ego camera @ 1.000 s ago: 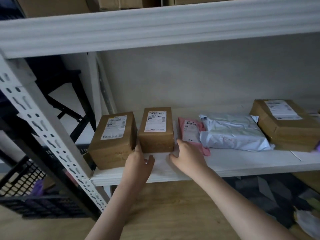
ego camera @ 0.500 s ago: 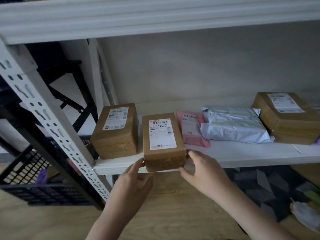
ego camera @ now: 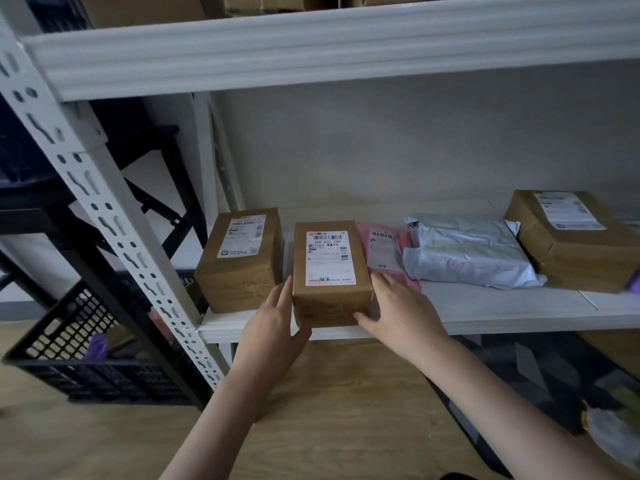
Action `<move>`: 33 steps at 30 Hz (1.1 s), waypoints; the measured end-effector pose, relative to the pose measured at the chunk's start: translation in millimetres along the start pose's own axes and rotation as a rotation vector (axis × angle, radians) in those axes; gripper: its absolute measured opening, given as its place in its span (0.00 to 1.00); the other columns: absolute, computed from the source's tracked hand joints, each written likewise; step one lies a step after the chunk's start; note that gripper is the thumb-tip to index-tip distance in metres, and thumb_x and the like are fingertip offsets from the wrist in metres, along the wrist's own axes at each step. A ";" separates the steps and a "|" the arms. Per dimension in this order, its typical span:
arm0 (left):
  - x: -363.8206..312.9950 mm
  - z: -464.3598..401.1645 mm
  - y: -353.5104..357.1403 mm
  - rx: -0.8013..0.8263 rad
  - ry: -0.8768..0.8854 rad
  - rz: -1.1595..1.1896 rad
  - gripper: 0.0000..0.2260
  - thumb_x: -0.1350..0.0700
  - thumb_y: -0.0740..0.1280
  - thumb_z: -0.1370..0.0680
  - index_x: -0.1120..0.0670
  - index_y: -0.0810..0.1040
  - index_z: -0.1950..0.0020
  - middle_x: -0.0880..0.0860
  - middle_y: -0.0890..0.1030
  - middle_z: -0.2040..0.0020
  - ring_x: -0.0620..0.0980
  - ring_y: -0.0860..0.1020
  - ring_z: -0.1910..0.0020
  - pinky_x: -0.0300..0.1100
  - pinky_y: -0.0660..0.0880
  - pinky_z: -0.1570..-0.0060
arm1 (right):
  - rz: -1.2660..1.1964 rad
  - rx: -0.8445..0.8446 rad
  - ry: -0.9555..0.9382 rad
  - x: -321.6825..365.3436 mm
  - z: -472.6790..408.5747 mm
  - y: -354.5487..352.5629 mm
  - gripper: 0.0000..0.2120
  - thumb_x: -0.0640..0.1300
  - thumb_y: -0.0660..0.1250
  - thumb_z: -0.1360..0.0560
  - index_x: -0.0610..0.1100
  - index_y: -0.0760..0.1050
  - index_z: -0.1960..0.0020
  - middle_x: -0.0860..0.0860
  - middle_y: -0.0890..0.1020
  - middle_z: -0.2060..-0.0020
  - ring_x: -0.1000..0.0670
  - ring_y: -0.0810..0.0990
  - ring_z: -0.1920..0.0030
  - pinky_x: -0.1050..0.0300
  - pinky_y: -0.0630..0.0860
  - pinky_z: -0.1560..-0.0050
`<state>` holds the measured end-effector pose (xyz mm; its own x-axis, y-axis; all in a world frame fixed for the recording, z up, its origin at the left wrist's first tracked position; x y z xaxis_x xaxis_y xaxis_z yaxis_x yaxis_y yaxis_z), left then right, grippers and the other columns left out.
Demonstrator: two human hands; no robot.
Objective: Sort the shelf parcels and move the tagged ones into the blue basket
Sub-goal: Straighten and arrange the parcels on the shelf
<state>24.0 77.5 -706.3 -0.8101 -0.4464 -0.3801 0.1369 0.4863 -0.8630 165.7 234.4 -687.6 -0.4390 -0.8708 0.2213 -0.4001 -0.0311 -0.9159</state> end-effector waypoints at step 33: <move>25.4 1.7 17.7 -0.065 -0.017 0.312 0.31 0.57 0.69 0.22 0.43 0.62 0.22 0.39 0.71 0.36 0.38 0.75 0.42 0.35 0.79 0.49 | -0.243 -0.075 0.022 1.3 -9.3 39.5 0.28 0.53 0.68 0.23 0.48 0.65 0.27 0.53 0.76 0.38 0.55 0.81 0.52 0.62 0.80 0.55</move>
<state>6.9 73.5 -731.8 -0.7249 -0.2809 -0.6290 0.3399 0.6483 -0.6813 141.8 236.6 -720.4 -0.3396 -0.8311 0.4403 -0.5540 -0.2016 -0.8077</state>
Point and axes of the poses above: each hand's wrist, its own z-axis away from the middle knuckle, its own y-axis out of the palm, x = y × z, the point moved 3 cm from there along -z, towards the middle knuckle
